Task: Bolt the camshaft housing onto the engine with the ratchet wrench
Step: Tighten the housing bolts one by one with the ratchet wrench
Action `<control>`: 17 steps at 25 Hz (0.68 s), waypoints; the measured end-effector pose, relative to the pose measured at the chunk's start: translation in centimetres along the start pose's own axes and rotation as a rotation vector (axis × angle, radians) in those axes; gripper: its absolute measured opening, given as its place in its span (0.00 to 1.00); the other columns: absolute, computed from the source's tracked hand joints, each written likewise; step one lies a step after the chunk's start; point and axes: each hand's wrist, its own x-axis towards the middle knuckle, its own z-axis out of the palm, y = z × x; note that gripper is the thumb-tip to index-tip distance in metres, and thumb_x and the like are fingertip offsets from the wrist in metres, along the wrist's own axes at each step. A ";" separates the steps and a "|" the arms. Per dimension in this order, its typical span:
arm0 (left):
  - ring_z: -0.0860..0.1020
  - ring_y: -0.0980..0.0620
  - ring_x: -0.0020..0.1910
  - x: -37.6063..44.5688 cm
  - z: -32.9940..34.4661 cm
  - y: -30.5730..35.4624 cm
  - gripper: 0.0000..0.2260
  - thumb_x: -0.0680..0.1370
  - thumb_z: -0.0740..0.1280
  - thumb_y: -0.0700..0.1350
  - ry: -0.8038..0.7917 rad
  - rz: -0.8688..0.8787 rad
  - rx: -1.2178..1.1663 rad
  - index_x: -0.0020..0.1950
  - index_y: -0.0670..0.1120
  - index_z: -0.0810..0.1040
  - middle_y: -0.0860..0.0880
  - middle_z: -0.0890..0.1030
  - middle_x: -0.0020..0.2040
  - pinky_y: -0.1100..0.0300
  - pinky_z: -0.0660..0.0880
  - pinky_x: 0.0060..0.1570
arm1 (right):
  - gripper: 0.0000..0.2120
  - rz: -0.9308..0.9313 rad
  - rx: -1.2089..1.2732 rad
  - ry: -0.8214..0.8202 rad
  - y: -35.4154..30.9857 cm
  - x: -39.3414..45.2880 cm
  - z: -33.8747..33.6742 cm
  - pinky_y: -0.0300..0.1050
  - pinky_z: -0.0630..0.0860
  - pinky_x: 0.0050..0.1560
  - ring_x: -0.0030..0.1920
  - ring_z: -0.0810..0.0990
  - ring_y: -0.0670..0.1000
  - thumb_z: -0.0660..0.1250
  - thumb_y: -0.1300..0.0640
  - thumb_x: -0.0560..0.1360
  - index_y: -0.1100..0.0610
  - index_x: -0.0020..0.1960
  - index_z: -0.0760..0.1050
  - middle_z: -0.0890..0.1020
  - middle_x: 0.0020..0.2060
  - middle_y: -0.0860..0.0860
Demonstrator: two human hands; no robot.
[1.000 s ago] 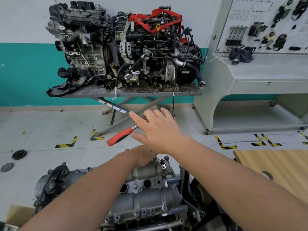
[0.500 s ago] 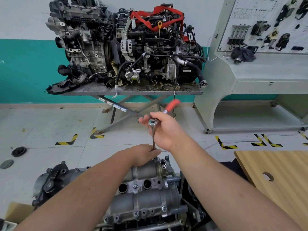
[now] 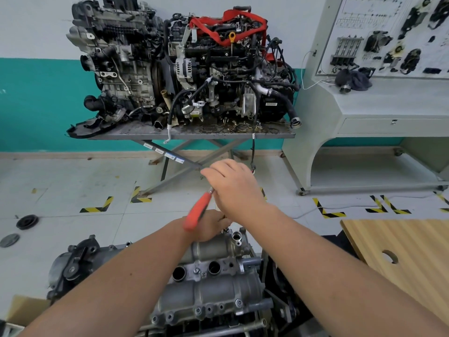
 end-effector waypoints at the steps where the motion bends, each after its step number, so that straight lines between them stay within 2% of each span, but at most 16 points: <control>1: 0.70 0.42 0.69 -1.0 -0.2 0.4 0.19 0.85 0.53 0.53 -0.184 0.059 -0.120 0.73 0.46 0.70 0.44 0.73 0.71 0.46 0.63 0.70 | 0.18 0.012 -0.073 -0.103 0.0 0.4 -0.4 0.54 0.75 0.48 0.50 0.79 0.61 0.65 0.59 0.74 0.60 0.63 0.78 0.81 0.49 0.57; 2: 0.71 0.44 0.69 -0.6 -0.5 -0.4 0.21 0.84 0.52 0.58 -0.277 0.043 -0.110 0.73 0.51 0.69 0.47 0.73 0.71 0.46 0.65 0.70 | 0.21 0.034 -0.122 -0.199 -0.1 0.6 -0.8 0.54 0.74 0.49 0.50 0.77 0.61 0.63 0.51 0.77 0.59 0.67 0.74 0.79 0.49 0.57; 4: 0.71 0.45 0.68 0.3 -0.1 -1.0 0.22 0.83 0.51 0.61 -0.239 0.004 -0.077 0.74 0.55 0.67 0.48 0.72 0.72 0.46 0.66 0.69 | 0.29 0.042 -0.127 -0.363 -0.2 1.0 -1.3 0.55 0.73 0.52 0.52 0.74 0.60 0.56 0.41 0.80 0.56 0.75 0.65 0.75 0.52 0.56; 6: 0.69 0.46 0.71 0.2 0.2 -0.4 0.24 0.83 0.51 0.62 -0.240 0.023 -0.091 0.76 0.55 0.66 0.49 0.70 0.74 0.50 0.64 0.69 | 0.29 0.030 -0.088 -0.457 0.1 1.3 -1.9 0.55 0.71 0.53 0.55 0.72 0.59 0.54 0.42 0.82 0.53 0.79 0.58 0.73 0.55 0.56; 9: 0.69 0.47 0.70 0.2 -0.4 -0.5 0.28 0.81 0.51 0.66 -0.274 -0.075 -0.150 0.74 0.52 0.69 0.50 0.72 0.71 0.51 0.64 0.69 | 0.25 0.036 -0.117 -0.563 0.3 2.4 -2.9 0.51 0.66 0.47 0.57 0.72 0.59 0.52 0.45 0.84 0.52 0.78 0.57 0.73 0.56 0.56; 11: 0.72 0.48 0.67 -0.4 -0.7 0.1 0.32 0.79 0.48 0.71 -0.300 -0.117 -0.174 0.70 0.53 0.74 0.52 0.74 0.69 0.50 0.65 0.69 | 0.20 0.088 -0.107 -0.665 0.0 3.2 -3.3 0.50 0.65 0.43 0.54 0.74 0.59 0.51 0.45 0.84 0.53 0.71 0.64 0.73 0.50 0.54; 12: 0.73 0.48 0.66 -0.5 -0.8 0.5 0.34 0.77 0.47 0.73 -0.309 -0.131 -0.194 0.69 0.54 0.76 0.53 0.74 0.69 0.49 0.65 0.70 | 0.17 0.132 -0.093 -0.694 -0.1 3.7 -3.4 0.50 0.66 0.41 0.50 0.75 0.59 0.51 0.44 0.84 0.54 0.64 0.68 0.71 0.44 0.52; 14: 0.74 0.49 0.65 -0.7 -1.3 0.8 0.37 0.74 0.46 0.76 -0.338 -0.142 -0.229 0.68 0.55 0.76 0.54 0.74 0.70 0.48 0.65 0.71 | 0.14 0.264 -0.060 -0.696 -0.3 4.5 -3.5 0.48 0.66 0.35 0.41 0.75 0.56 0.54 0.46 0.84 0.54 0.51 0.70 0.69 0.36 0.49; 16: 0.76 0.50 0.62 -1.1 -1.8 0.6 0.39 0.71 0.48 0.78 -0.346 -0.103 -0.269 0.68 0.55 0.76 0.54 0.75 0.69 0.48 0.67 0.70 | 0.12 0.534 0.156 -0.676 0.1 4.8 -3.5 0.49 0.73 0.34 0.37 0.79 0.55 0.58 0.51 0.82 0.59 0.46 0.71 0.77 0.34 0.51; 17: 0.78 0.52 0.61 -1.4 -2.1 0.5 0.39 0.69 0.50 0.79 -0.328 -0.090 -0.312 0.67 0.55 0.76 0.54 0.76 0.67 0.49 0.68 0.69 | 0.10 0.742 0.419 -0.653 0.3 4.7 -3.6 0.51 0.78 0.39 0.37 0.83 0.57 0.60 0.54 0.81 0.61 0.47 0.72 0.82 0.34 0.53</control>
